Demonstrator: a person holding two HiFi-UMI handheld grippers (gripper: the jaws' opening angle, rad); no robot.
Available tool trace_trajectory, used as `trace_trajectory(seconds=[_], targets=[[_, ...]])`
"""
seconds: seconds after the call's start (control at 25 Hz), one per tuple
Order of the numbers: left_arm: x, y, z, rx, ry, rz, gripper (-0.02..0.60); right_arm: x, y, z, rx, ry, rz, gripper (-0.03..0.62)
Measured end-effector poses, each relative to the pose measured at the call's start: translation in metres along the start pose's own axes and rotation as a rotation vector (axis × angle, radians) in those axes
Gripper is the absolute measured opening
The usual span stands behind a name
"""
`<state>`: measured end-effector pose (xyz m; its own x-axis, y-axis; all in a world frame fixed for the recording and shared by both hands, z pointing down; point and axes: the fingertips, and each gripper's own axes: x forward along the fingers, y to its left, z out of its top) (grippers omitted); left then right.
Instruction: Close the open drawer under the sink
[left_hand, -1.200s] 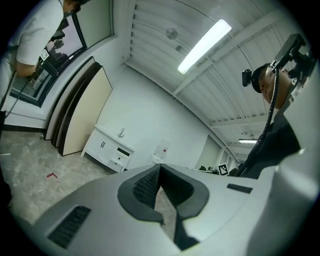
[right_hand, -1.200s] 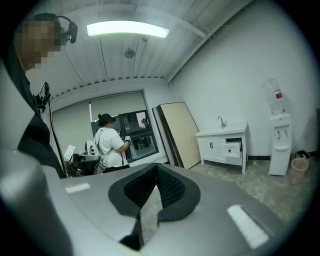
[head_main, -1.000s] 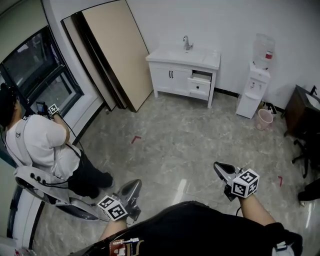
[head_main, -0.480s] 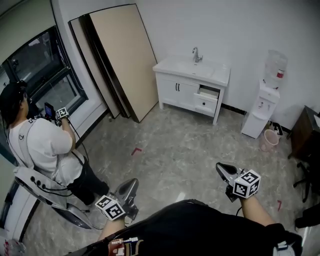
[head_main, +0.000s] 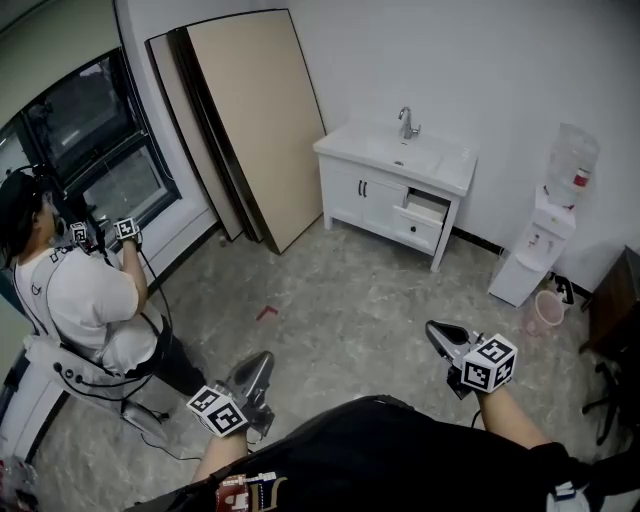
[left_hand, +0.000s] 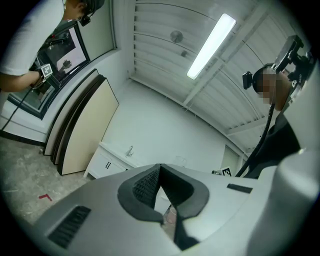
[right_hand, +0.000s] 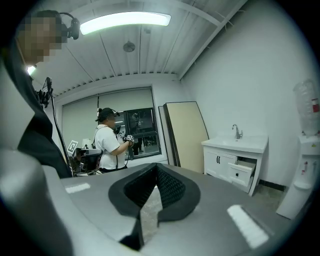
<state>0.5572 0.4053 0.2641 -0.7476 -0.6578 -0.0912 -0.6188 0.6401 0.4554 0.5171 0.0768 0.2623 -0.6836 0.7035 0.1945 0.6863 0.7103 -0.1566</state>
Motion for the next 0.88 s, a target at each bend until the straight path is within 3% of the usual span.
trace_trajectory(seconds=[0.16,0.4,0.72,0.88], targets=[[0.021,0.018,0.007,0.009,0.008,-0.004,-0.008,0.019,-0.02,0.004,0.008,0.004,-0.006,0.002],[0.051,0.082,0.023,-0.011,-0.002,-0.045,-0.008,0.066,-0.045,0.015,0.001,-0.003,-0.066,0.002],[0.095,0.18,0.105,0.042,0.03,-0.127,-0.008,0.164,-0.059,0.07,-0.002,-0.074,-0.151,0.002],[0.107,0.232,0.128,0.039,0.05,-0.147,-0.008,0.219,-0.062,0.079,0.009,-0.075,-0.173,0.002]])
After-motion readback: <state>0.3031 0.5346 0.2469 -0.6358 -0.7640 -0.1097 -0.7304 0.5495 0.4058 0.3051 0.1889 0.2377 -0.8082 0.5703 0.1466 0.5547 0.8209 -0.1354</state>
